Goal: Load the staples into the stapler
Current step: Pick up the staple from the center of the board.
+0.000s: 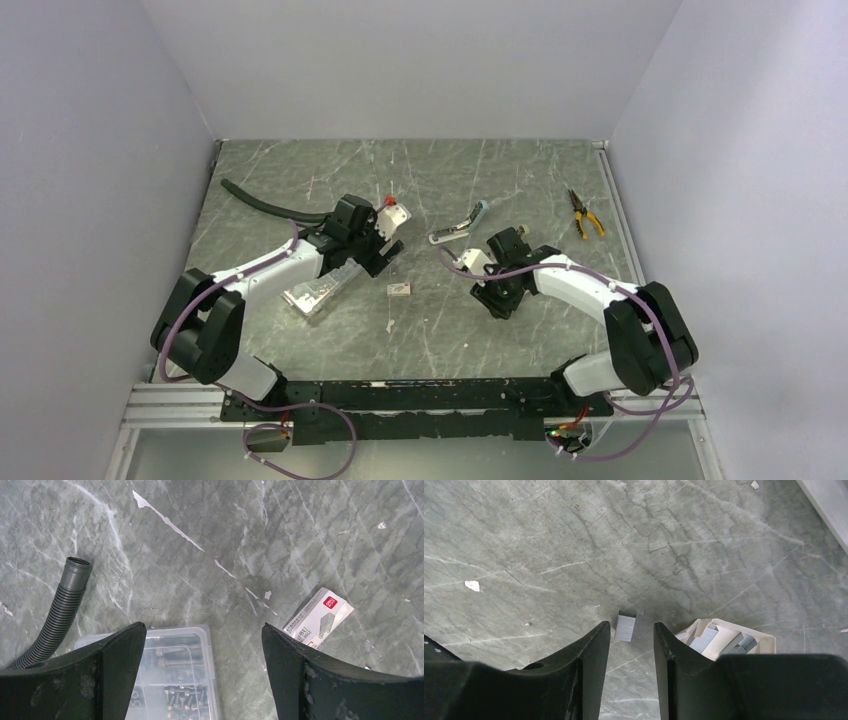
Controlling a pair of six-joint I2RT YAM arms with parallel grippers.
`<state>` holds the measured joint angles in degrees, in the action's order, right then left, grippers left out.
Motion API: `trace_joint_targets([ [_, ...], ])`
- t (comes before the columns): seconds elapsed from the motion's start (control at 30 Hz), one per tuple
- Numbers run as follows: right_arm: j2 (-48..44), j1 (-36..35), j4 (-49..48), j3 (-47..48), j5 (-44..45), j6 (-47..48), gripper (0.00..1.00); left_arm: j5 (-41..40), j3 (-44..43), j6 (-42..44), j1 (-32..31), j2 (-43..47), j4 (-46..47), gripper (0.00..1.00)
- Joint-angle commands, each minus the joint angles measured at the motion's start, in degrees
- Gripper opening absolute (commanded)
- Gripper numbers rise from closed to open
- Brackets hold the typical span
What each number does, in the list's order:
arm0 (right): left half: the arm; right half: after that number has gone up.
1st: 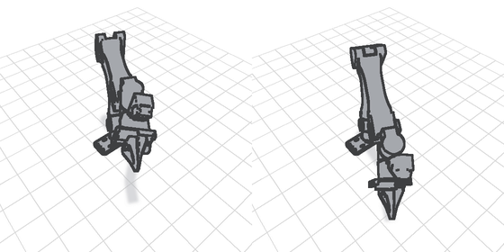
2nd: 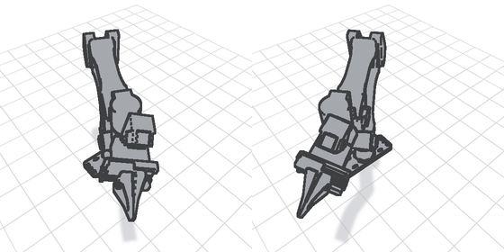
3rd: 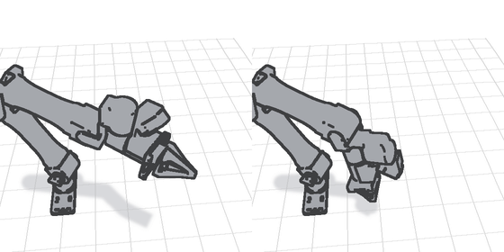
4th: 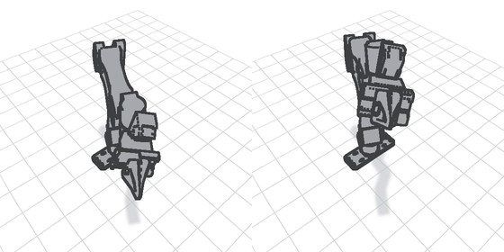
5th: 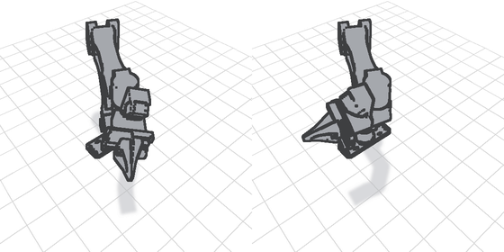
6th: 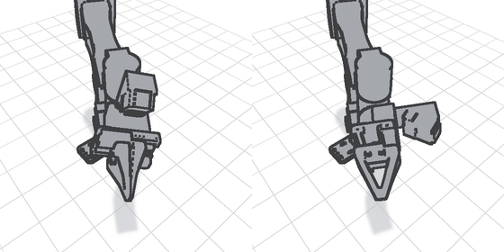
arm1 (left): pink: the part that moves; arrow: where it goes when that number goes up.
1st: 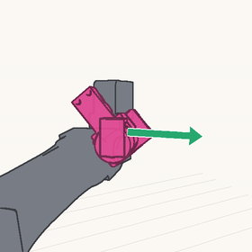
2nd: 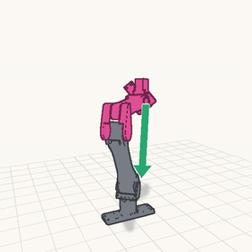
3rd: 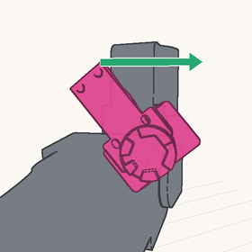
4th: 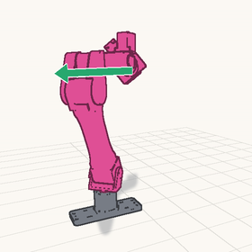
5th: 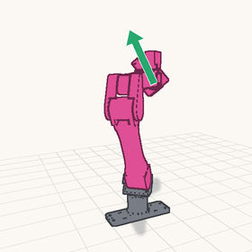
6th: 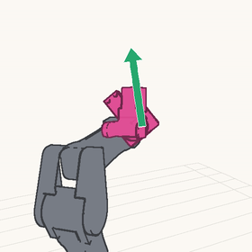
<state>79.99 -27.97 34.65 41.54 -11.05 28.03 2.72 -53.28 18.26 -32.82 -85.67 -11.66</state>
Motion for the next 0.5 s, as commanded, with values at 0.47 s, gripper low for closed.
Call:
trace_joint_targets([
  [0.47,1.97,-0.42,0.61,0.14,0.75,0.91,0.28,0.43,-2.31,-0.71,0.12,0.5,0.64,0.91],
])
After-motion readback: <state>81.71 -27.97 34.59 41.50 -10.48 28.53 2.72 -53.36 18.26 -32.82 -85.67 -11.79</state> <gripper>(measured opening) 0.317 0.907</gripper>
